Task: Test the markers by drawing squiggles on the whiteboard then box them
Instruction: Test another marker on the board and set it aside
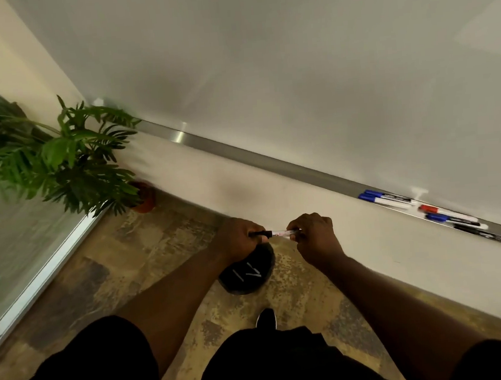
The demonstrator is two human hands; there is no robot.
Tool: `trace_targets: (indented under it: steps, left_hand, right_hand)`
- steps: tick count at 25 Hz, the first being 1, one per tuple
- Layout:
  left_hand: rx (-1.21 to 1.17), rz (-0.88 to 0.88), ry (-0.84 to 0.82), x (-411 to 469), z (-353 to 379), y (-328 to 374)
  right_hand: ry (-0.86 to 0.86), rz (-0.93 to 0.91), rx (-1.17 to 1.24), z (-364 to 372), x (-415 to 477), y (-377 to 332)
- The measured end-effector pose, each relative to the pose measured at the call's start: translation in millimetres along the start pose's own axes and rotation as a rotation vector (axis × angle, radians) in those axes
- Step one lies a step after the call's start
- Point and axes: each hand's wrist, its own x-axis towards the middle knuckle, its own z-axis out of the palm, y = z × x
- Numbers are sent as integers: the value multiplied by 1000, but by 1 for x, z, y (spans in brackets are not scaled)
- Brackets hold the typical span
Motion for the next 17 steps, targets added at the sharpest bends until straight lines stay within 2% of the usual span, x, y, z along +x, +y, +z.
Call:
trace_targets:
  steps: [4,9,13,17]
  left_hand:
    - [58,-59,3,3,-7,-33]
    - [-40,-152,7,3,-6,-69]
    - [81,-235,-8,1,-8,-90]
    - [86,-243,-34,2,-10,-100]
  right_hand:
    - [-101,-30,-18,16,27,-19]
    - [-145,-72,-93,39,54,-36]
    - [-261,-141,-188,58,63,-43]
    - [-365,-82,-233,65,56,-29]
